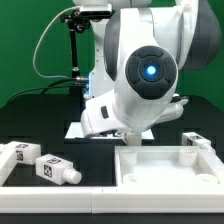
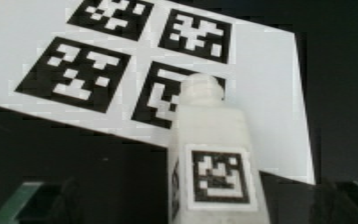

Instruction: Assemble one leg

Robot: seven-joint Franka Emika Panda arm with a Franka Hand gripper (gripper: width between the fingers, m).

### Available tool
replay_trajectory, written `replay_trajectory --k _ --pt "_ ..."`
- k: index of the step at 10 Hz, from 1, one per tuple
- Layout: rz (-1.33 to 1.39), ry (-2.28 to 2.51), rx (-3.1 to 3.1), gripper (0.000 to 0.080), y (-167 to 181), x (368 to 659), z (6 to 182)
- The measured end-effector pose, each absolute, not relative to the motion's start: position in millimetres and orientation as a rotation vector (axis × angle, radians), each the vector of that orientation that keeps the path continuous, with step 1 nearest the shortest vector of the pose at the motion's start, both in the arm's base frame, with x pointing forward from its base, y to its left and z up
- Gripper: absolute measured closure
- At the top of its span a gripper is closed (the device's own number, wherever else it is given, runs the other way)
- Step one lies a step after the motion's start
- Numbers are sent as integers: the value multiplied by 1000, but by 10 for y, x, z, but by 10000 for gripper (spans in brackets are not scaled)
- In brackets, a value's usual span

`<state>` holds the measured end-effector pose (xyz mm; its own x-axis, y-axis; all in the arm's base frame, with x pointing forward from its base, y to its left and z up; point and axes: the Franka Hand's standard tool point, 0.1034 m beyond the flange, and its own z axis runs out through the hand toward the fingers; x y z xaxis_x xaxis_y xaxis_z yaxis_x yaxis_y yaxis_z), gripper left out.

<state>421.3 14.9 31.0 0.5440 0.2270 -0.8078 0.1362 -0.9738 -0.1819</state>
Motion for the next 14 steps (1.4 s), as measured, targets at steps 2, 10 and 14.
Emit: replay_trajectory --k 2,10,14 --pt "1440 -281 -2688 150 167 4190 278" --pt "1519 -190 -2720 466 304 4096 94" --pt "1507 -173 -2690 515 381 4400 706"
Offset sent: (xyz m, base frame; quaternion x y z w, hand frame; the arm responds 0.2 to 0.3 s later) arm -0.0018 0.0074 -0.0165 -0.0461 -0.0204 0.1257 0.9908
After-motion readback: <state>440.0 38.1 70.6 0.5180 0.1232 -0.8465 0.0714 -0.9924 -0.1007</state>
